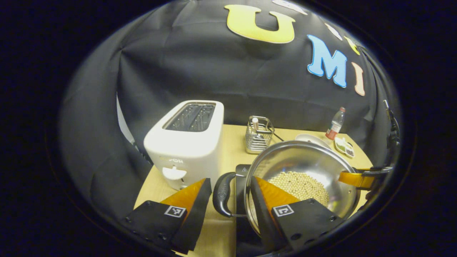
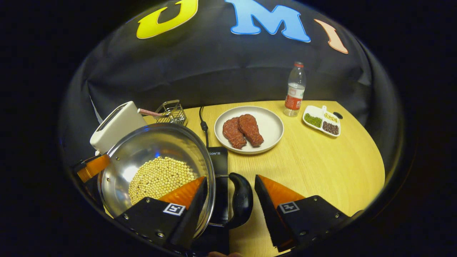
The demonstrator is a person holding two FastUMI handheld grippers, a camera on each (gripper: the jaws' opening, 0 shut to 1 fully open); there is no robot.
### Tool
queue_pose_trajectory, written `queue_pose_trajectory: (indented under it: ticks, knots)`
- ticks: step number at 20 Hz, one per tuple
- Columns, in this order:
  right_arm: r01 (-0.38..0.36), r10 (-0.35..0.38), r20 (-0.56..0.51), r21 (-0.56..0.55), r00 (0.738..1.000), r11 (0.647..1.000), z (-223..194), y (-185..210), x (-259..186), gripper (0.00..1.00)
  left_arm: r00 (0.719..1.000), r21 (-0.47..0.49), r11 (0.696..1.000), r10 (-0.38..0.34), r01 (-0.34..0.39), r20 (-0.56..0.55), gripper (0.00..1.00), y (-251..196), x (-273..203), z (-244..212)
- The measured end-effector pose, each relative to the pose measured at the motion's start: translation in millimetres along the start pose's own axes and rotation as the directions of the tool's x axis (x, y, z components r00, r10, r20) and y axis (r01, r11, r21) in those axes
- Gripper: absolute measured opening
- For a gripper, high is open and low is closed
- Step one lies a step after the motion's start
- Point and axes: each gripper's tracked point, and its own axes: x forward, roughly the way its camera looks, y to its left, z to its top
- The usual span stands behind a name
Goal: First push the handle of the pot to place it horizontally, then grasp the pot with both hands and set it on the induction cooktop.
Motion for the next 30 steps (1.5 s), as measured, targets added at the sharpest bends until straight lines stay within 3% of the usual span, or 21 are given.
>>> queue_pose_trajectory:
  ticks: [1,3,9,15,19,24,25,28,30]
  knots:
    - [0.0,0.0,0.037,-0.015,0.999,1.0,10,-3,-7,0.87,1.0,0.004,1.0,0.011,-0.011,0.022,0.78,-1,-10,9]
    - [-0.007,0.011,0.107,-0.044,0.994,0.999,31,-9,-23,0.89,0.997,-0.006,1.0,0.023,-0.022,0.075,0.84,-8,-32,31]
    - [-0.004,0.015,0.285,-0.042,0.958,0.999,88,-54,-102,0.92,0.966,-0.023,0.999,0.031,-0.026,0.256,0.85,-72,-127,95]
    - [0.011,-0.018,0.429,0.019,0.903,1.0,146,-133,-194,0.92,0.903,-0.051,0.999,0.02,0.002,0.429,0.82,-197,-224,167]
    - [0.02,-0.019,0.501,0.005,0.865,1.0,174,-182,-251,0.91,0.846,-0.029,1.0,0.02,-0.005,0.533,0.85,-273,-279,209]
    - [0.017,-0.004,0.571,-0.018,0.821,1.0,197,-240,-313,0.93,0.816,-0.034,0.999,0.033,-0.017,0.577,0.9,-342,-317,210]
    - [0.017,-0.005,0.587,-0.016,0.81,1.0,200,-251,-325,0.93,0.816,-0.032,0.999,0.038,-0.024,0.576,0.97,-350,-324,205]
    - [-0.016,0.024,0.625,-0.019,0.781,1.0,204,-270,-349,0.93,0.815,-0.025,0.999,0.044,-0.037,0.577,0.95,-376,-331,192]
    - [-0.032,0.037,0.629,-0.02,0.776,0.999,201,-283,-356,0.93,0.821,-0.029,0.998,0.06,-0.053,0.568,0.97,-388,-337,185]
